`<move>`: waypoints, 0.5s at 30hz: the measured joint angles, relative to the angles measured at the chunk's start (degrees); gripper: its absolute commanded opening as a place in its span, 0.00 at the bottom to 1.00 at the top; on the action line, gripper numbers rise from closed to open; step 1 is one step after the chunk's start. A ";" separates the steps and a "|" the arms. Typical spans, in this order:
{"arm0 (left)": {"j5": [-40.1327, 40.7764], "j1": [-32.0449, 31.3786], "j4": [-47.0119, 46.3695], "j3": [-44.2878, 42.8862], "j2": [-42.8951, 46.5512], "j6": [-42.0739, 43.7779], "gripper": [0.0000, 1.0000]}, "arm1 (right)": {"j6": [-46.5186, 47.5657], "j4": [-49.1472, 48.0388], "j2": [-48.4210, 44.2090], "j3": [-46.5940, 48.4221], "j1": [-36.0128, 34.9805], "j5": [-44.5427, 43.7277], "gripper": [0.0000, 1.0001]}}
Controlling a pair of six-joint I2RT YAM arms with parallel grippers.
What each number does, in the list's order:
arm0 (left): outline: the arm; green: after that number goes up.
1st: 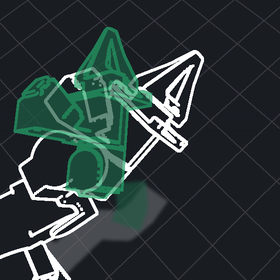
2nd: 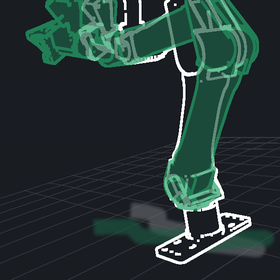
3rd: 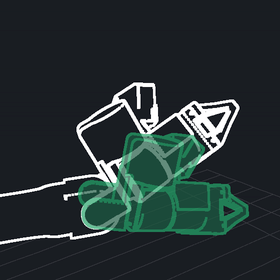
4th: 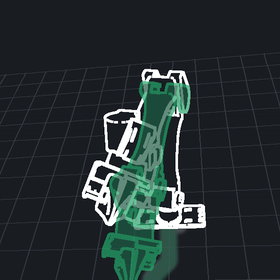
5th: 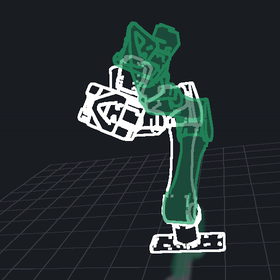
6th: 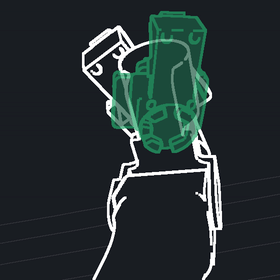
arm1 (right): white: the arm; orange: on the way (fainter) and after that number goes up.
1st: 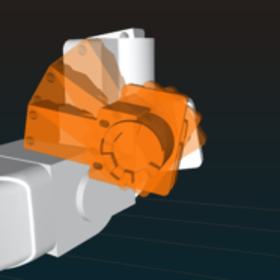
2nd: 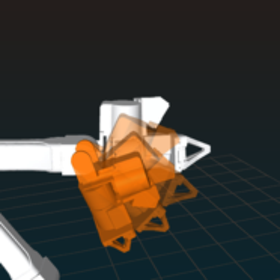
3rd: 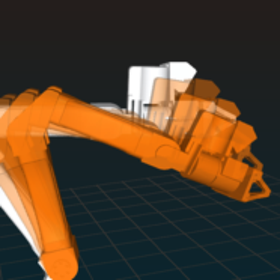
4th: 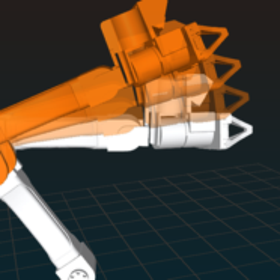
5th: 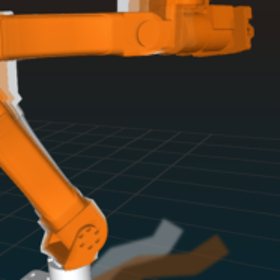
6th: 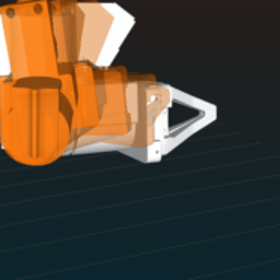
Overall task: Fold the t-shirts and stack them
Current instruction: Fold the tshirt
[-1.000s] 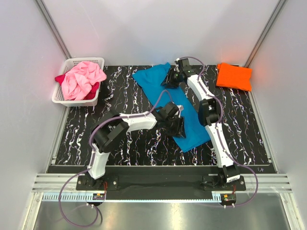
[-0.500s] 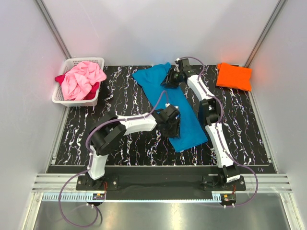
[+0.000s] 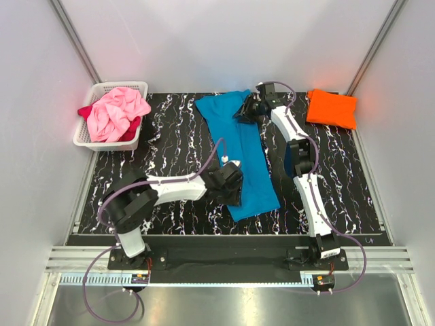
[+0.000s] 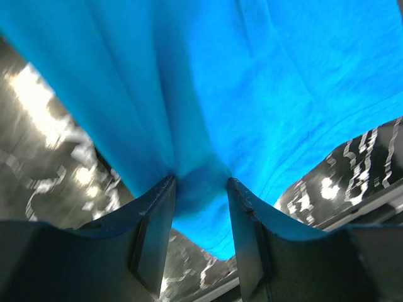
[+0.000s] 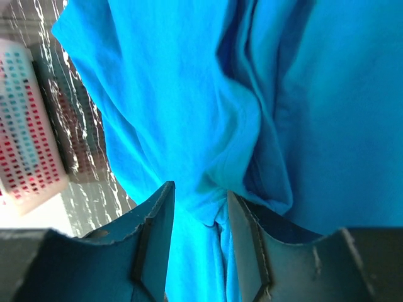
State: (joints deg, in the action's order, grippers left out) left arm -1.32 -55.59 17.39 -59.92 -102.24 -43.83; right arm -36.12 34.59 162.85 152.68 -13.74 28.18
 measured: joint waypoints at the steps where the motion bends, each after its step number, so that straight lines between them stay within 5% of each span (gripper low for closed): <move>1: 0.42 -0.17 -0.11 1.29 1.11 -0.11 0.46 | -0.66 -0.15 0.02 -0.09 0.15 0.15 0.47; 15: 2.43 -1.31 2.38 11.08 10.69 -1.42 0.45 | -7.41 -5.57 0.92 -1.70 1.49 4.48 0.46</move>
State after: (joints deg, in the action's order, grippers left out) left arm 1.10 -56.90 19.77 -48.84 -91.55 -45.25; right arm -43.53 29.02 163.76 150.98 -12.25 32.67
